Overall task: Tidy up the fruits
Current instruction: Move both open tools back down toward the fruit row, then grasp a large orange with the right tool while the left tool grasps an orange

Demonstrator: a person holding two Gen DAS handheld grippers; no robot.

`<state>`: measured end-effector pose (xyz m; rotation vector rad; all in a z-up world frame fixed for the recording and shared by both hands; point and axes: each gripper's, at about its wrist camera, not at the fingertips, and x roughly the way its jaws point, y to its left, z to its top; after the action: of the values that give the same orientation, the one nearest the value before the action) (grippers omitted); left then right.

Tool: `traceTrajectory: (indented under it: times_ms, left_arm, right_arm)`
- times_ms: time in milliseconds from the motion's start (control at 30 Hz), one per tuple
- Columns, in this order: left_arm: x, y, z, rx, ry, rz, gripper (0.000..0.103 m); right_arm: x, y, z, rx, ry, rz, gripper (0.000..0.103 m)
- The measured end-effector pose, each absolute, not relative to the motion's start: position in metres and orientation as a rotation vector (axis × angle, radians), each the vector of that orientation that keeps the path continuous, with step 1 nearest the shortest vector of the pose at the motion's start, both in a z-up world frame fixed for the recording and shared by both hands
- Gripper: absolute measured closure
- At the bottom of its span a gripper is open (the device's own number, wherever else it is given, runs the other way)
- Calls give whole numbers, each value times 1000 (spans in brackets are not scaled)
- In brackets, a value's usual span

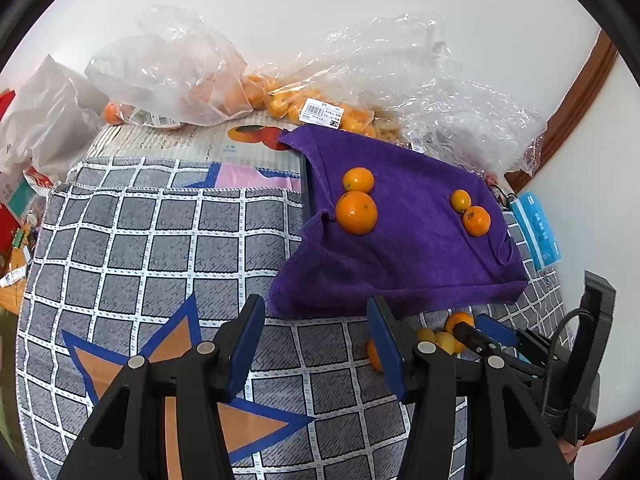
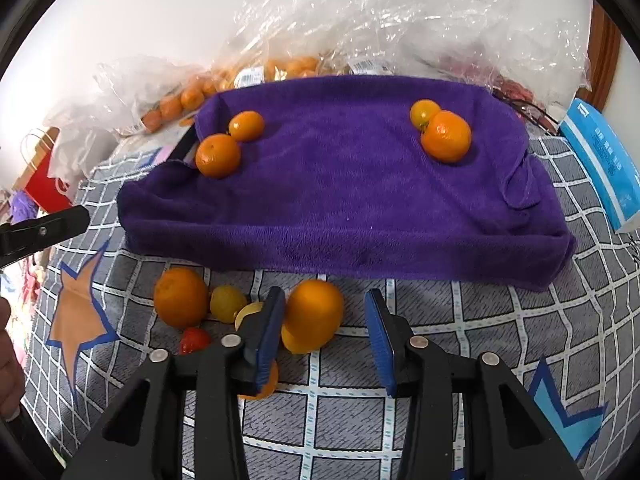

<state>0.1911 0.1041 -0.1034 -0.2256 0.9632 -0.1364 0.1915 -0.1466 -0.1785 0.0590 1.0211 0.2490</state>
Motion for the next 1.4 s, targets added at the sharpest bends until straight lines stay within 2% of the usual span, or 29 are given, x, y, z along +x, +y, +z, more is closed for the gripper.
traceTrajectory:
  times_ms: [333, 400, 667, 933, 1400]
  left_arm:
    - [183, 111, -108, -243, 963, -153, 52]
    - [180, 112, -108, -248, 961, -148, 52]
    - [172, 99, -110, -239, 975, -142, 52]
    - [168, 57, -118, -168, 1011, -191, 52]
    - [193, 17, -153, -123, 1106, -237, 53]
  right_arm:
    - [193, -142, -183, 63, 1031, 241, 62]
    - [195, -139, -185, 56, 1035, 250, 70]
    - [181, -164, -177, 35, 988, 192, 70]
    - [171, -191, -195, 54, 1015, 177, 70]
    - [156, -212, -187, 9, 960, 126, 70]
